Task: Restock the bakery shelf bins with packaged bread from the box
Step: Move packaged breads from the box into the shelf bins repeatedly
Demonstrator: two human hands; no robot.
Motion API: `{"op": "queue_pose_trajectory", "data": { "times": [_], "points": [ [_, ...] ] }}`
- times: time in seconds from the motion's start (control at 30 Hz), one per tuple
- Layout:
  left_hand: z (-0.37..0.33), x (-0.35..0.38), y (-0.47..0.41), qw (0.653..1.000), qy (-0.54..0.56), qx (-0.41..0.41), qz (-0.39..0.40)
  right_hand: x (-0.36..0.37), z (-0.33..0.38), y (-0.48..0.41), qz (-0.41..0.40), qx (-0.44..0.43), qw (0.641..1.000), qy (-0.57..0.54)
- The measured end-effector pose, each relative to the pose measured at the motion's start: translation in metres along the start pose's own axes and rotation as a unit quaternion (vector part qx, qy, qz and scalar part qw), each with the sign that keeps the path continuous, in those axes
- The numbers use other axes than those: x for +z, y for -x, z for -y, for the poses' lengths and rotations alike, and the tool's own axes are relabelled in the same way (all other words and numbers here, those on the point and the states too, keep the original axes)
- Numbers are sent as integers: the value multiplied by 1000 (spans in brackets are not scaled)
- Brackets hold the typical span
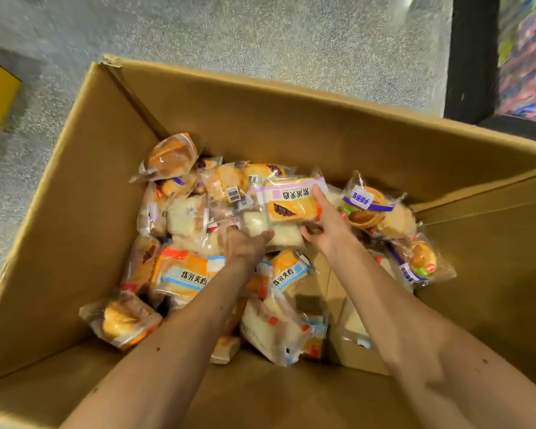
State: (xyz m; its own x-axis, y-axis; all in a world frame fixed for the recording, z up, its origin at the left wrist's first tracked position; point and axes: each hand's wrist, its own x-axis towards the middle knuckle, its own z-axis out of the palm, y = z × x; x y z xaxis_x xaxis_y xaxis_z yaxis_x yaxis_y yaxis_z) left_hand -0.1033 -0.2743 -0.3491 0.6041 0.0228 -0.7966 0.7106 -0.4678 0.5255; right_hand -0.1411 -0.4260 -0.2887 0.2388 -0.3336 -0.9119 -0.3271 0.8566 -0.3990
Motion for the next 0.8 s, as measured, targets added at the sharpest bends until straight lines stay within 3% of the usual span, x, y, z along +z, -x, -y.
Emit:
{"op": "queue_pose_trajectory", "data": {
  "times": [0.1,0.2,0.33,0.47,0.6,0.7,0.8],
  "points": [
    [-5,-8,11,990,103,-45,90,2,5,-7,-33,12,999,-11],
    [-5,-24,23,989,64,-44,123,-9,4,-8,-25,37,999,-20],
    [0,-61,22,987,-115,31,105,-30,0,-7,-26,50,997,-51],
    [-9,-91,28,944,-293,82,129,-42,-2,-4,-40,29,996,-72],
    [-11,-105,29,885,-438,72,138,-52,-6,6,-67,4,995,-73],
    [-2,-94,35,885,-428,57,175,-64,-11,11,-84,-12,994,-71],
    [2,-73,39,929,-337,57,146,-80,-20,13,-118,-26,991,-59]
  ]
}}
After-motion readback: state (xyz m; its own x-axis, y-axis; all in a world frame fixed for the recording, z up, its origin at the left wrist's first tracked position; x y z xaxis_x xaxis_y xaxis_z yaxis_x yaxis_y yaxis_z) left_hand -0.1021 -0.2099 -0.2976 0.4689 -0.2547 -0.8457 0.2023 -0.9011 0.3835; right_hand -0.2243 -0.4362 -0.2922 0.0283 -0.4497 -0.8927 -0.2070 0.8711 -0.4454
